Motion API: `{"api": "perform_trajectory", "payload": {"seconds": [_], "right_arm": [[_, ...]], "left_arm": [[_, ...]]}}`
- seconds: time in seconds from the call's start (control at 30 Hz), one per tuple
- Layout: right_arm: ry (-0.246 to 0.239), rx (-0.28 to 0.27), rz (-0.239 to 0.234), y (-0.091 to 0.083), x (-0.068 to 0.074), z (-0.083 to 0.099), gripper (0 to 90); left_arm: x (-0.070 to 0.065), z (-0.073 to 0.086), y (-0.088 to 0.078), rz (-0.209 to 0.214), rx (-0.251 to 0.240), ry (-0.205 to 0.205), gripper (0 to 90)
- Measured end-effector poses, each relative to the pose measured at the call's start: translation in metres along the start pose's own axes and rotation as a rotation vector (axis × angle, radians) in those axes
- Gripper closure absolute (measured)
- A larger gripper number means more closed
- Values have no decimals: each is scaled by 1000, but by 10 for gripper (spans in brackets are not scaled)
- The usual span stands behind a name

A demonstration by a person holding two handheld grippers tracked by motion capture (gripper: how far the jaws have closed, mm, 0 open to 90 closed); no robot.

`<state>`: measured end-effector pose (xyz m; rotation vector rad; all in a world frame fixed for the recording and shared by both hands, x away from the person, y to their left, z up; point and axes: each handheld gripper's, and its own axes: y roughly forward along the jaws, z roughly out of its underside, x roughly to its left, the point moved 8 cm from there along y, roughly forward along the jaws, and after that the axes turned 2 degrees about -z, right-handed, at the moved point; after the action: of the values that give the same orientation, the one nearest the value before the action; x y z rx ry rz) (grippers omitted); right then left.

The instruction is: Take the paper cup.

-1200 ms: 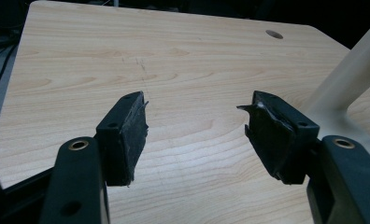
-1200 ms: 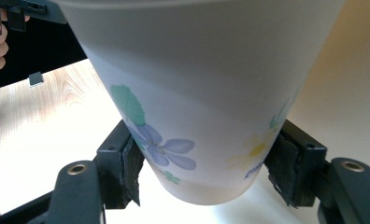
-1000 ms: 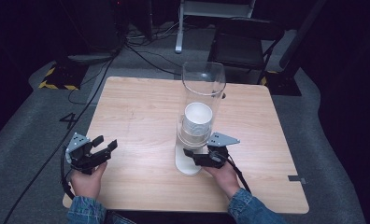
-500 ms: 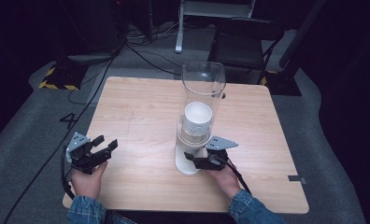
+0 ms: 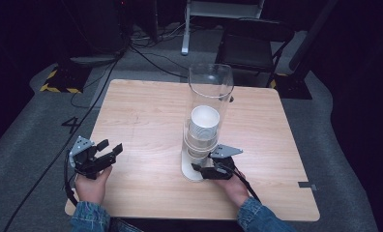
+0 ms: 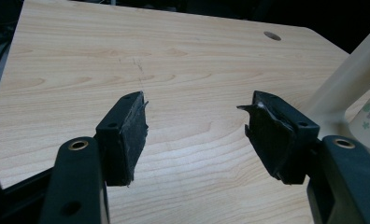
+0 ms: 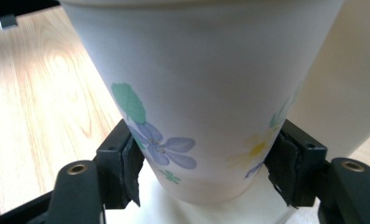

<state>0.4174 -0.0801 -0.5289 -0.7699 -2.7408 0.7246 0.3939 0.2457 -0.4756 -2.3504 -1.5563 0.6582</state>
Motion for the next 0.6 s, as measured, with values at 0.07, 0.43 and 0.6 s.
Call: {"api": "perform_trajectory", "payload": {"seconds": [0.07, 0.43, 0.6], "right_arm": [[14, 15, -2, 1, 0, 2, 345], [37, 81, 2, 5, -1, 15, 345], [58, 87, 5, 3, -1, 16, 345]], "left_arm": [[0, 0, 0, 3, 1, -2, 376], [0, -2, 4, 10, -2, -10, 376], [-1, -2, 7, 14, -1, -15, 377]]}}
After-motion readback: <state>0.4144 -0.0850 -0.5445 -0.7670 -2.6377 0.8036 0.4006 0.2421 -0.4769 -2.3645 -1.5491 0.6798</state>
